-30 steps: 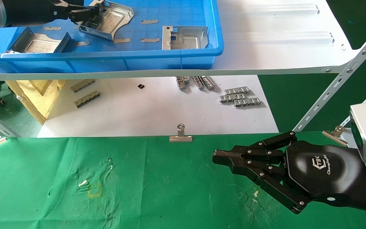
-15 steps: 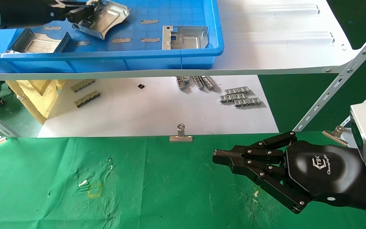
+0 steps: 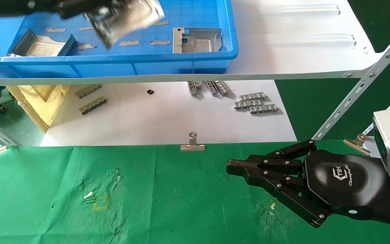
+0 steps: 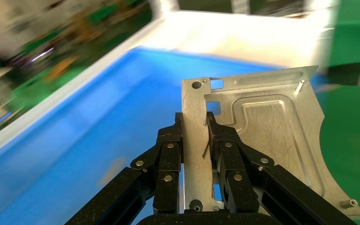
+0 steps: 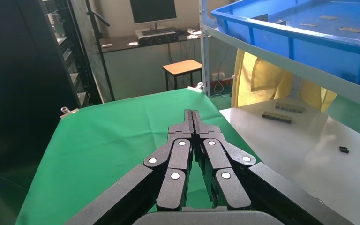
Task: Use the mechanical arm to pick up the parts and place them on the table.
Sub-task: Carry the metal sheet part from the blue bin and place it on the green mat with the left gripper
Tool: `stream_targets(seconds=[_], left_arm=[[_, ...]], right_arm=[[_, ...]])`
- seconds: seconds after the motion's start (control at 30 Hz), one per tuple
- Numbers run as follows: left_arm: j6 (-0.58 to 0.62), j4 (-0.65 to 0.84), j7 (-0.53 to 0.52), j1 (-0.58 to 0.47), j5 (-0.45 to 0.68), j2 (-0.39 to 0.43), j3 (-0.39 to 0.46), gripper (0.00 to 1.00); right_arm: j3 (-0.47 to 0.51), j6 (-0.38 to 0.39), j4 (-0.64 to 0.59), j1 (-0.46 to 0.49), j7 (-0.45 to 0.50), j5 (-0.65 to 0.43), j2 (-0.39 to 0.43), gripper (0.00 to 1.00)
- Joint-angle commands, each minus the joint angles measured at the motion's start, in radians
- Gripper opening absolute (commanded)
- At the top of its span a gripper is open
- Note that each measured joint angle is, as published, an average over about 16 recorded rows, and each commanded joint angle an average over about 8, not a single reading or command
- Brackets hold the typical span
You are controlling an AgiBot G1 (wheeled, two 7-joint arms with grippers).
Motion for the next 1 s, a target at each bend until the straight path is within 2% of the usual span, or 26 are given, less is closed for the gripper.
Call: stream_targets(seconds=[0.03, 0.1, 0.13, 0.37, 0.4, 0.53, 0.67, 1.0], left_arm=[[0.12, -0.01, 0.044, 0.009, -0.024, -0.024, -0.015, 0.0], [0.155, -0.045, 0.073, 0.035, -0.046, -0.041, -0.014, 0.0], [0.163, -0.071, 0.086, 0.052, -0.061, -0.053, -0.011, 0.0], [0.171, -0.4, 0.139, 0.238, -0.249, -0.209, 0.068, 0.0], [0.169, -0.447, 0.15, 0.267, -0.276, -0.236, 0.086, 0.0], [0.16, -0.564, 0.219, 0.359, -0.344, -0.325, 0.156, 0.0], [0.149, -0.565, 0.304, 0.409, -0.346, -0.36, 0.212, 0.0], [0.122, -0.369, 0.542, 0.477, -0.23, -0.293, 0.317, 0.0]], right_arm=[[0.0, 0.0, 0.0, 0.0, 0.0, 0.0, 0.0, 0.0], [0.0, 0.0, 0.0, 0.0, 0.0, 0.0, 0.0, 0.0], [0.0, 0.0, 0.0, 0.0, 0.0, 0.0, 0.0, 0.04], [0.0, 0.0, 0.0, 0.0, 0.0, 0.0, 0.0, 0.9], [0.0, 0.0, 0.0, 0.0, 0.0, 0.0, 0.0, 0.99], [0.0, 0.0, 0.0, 0.0, 0.0, 0.0, 0.0, 1.0], [0.0, 0.0, 0.0, 0.0, 0.0, 0.0, 0.0, 1.0], [0.0, 0.0, 0.0, 0.0, 0.0, 0.0, 0.0, 1.0]])
